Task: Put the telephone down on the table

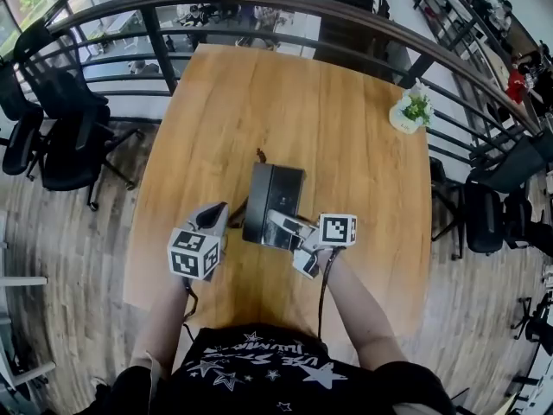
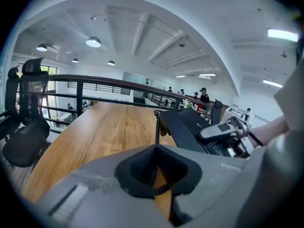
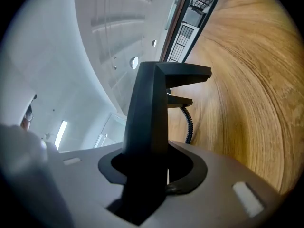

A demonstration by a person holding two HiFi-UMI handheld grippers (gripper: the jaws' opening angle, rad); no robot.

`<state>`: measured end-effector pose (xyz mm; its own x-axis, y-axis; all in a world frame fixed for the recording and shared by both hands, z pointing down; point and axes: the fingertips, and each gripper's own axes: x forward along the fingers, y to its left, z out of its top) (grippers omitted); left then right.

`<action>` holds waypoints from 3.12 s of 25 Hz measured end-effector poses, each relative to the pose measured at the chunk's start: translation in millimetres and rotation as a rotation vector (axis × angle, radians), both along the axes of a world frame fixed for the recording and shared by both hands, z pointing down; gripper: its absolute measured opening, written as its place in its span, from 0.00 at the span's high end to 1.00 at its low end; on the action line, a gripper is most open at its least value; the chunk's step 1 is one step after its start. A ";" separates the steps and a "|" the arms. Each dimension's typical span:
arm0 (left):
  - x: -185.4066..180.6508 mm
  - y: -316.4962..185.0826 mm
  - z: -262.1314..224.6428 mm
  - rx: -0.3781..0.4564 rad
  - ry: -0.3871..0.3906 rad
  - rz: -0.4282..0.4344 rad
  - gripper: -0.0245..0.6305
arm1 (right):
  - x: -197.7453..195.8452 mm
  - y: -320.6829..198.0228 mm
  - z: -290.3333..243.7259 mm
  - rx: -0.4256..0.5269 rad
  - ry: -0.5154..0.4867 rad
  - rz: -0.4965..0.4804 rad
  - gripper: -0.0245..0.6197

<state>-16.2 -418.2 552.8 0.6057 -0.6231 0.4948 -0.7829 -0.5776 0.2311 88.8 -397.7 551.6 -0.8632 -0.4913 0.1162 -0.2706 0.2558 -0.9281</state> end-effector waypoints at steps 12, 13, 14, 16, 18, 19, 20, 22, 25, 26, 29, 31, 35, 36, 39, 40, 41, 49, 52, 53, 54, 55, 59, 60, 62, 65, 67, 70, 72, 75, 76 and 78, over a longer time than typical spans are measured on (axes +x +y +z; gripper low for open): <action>5.4 -12.5 30.9 -0.056 -0.018 0.020 0.96 | 13.2 -18.8 46.6 -0.105 0.022 0.046 0.71; 7.2 -13.1 32.2 -0.058 -0.018 0.020 0.96 | 15.7 -18.2 49.6 -0.125 0.027 0.052 0.71; 8.9 -13.5 33.2 -0.061 -0.017 0.020 0.96 | 17.0 -18.1 51.0 -0.131 0.030 0.054 0.71; 11.5 -13.3 35.3 -0.067 -0.018 0.022 0.96 | 13.8 -21.8 45.7 -0.067 0.016 0.030 0.71; 13.3 -12.4 37.3 -0.071 -0.019 0.024 0.96 | 13.6 -21.3 47.3 -0.045 0.037 0.020 0.71; 14.0 -11.8 38.0 -0.073 -0.020 0.025 0.96 | 14.7 -20.0 50.1 -0.048 0.060 0.021 0.71; 14.7 -11.2 38.5 -0.074 -0.021 0.025 0.96 | 15.5 -18.8 51.9 -0.048 0.078 0.022 0.71; 15.7 -9.9 39.3 -0.078 -0.022 0.026 0.96 | 16.0 -17.8 52.8 -0.042 0.097 0.023 0.71; 17.2 -8.4 40.4 -0.084 -0.024 0.029 0.96 | 15.5 -18.5 53.0 -0.034 0.115 0.025 0.71; 18.1 -8.1 40.8 -0.086 -0.025 0.030 0.96 | 15.2 -18.6 53.6 -0.028 0.132 0.021 0.71; 21.4 -7.3 41.6 -0.090 -0.028 0.032 0.96 | 15.3 -18.6 54.6 -0.007 0.186 0.007 0.71; 23.4 -5.3 42.0 -0.092 -0.029 0.034 0.96 | 16.3 -18.3 53.9 -0.002 0.198 0.010 0.71; 25.2 1.0 43.6 -0.095 -0.032 0.038 0.96 | 17.0 -16.3 54.3 0.009 0.227 0.022 0.71; 24.9 2.1 44.0 -0.096 -0.032 0.038 0.96 | 17.0 -16.2 55.3 0.010 0.241 0.026 0.71; 26.5 5.3 44.0 -0.097 -0.032 0.039 0.96 | 22.5 -15.6 60.9 -0.003 0.293 0.045 0.70; 27.5 6.5 44.0 -0.096 -0.032 0.039 0.96 | 25.4 -14.9 63.1 -0.010 0.304 0.052 0.69; 28.0 7.7 44.1 -0.096 -0.033 0.040 0.96 | 27.6 -14.4 64.7 -0.016 0.309 0.058 0.68; 23.3 20.5 40.3 -0.088 -0.037 0.042 0.96 | 31.2 -11.9 69.0 0.007 0.416 0.050 0.61; 22.3 25.0 37.7 -0.084 -0.039 0.043 0.96 | 33.7 -10.8 71.0 0.014 0.454 0.042 0.59; 21.7 26.0 36.4 -0.082 -0.039 0.044 0.96 | 34.3 -11.0 71.5 0.017 0.468 0.040 0.58; 20.7 27.0 35.4 -0.079 -0.039 0.045 0.96 | 34.8 -11.2 72.4 0.019 0.485 0.038 0.57; 19.6 28.1 34.7 -0.076 -0.038 0.046 0.96 | 35.3 -11.3 73.3 0.021 0.502 0.036 0.56; 15.5 31.2 32.0 -0.073 -0.036 0.044 0.96 | 38.3 -11.7 75.2 0.019 0.554 0.027 0.52; 14.6 31.8 31.5 -0.072 -0.034 0.045 0.96 | 38.4 -11.8 75.8 0.017 0.557 0.022 0.51; 14.4 34.1 31.0 -0.072 -0.032 0.052 0.96 | 39.1 -11.4 78.0 0.011 0.550 0.010 0.51; 16.4 38.9 31.2 -0.070 -0.029 0.065 0.96 | 42.0 -10.0 81.9 0.010 0.545 -0.003 0.51; 16.2 40.3 31.7 -0.069 -0.029 0.067 0.96 | 44.4 -10.3 84.6 0.004 0.551 -0.001 0.49; 16.2 42.1 31.3 -0.067 -0.028 0.063 0.96 | 50.2 -8.3 87.9 -0.011 0.554 0.007 0.47; 16.9 42.7 29.1 -0.064 -0.028 0.062 0.96 | 53.7 -8.0 87.3 -0.012 0.553 0.014 0.47; 13.6 44.6 25.0 -0.061 -0.029 0.059 0.96 | 53.7 -8.0 85.3 -0.014 0.567 0.028 0.46; 12.3 45.7 24.0 -0.060 -0.029 0.057 0.96 | 53.6 -7.5 85.0 -0.016 0.573 0.034 0.46; 11.0 48.1 22.7 -0.056 -0.027 0.055 0.96 | 55.0 -5.8 85.5 -0.018 0.587 0.047 0.46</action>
